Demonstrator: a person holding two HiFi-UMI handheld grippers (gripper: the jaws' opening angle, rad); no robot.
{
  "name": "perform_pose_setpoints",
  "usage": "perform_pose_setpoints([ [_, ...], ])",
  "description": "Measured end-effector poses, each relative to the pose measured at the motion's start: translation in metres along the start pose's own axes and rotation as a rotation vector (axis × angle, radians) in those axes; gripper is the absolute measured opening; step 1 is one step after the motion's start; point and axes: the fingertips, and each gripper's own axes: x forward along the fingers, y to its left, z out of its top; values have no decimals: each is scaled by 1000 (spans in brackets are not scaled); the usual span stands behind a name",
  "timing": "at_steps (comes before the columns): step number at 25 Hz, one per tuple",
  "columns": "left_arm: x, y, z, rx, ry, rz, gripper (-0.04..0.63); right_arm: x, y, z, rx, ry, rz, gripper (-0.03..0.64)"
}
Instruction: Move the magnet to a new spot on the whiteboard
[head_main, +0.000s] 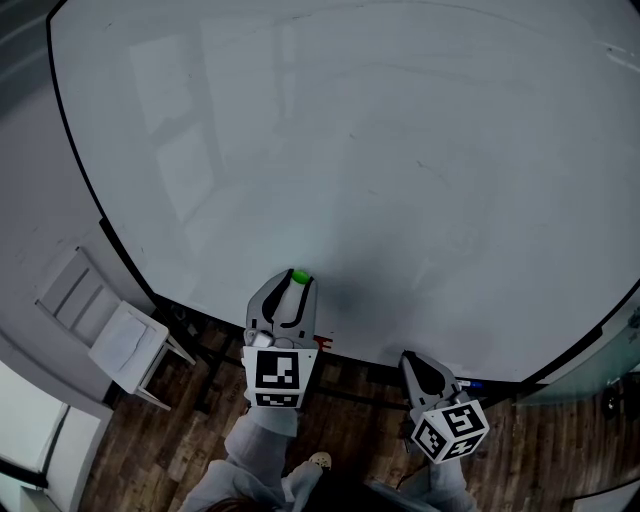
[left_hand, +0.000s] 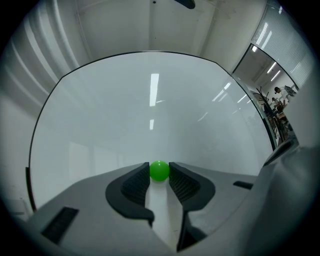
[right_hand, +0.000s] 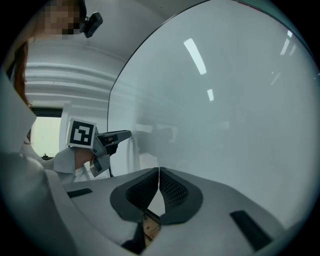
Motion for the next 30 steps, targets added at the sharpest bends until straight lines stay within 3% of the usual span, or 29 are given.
perform_pose_setpoints([
  [9,-21,-11,-3,-2,25,-12,124,-25,6,-3,4,-7,-17,29],
  [20,-47,-56,0,-8,39,-74,123,-78,2,-10,17,-9,-65,29],
  [30,-62,-118,13,-4,5,-194,124,-135,-11,-14,-11,-45,-143,29],
])
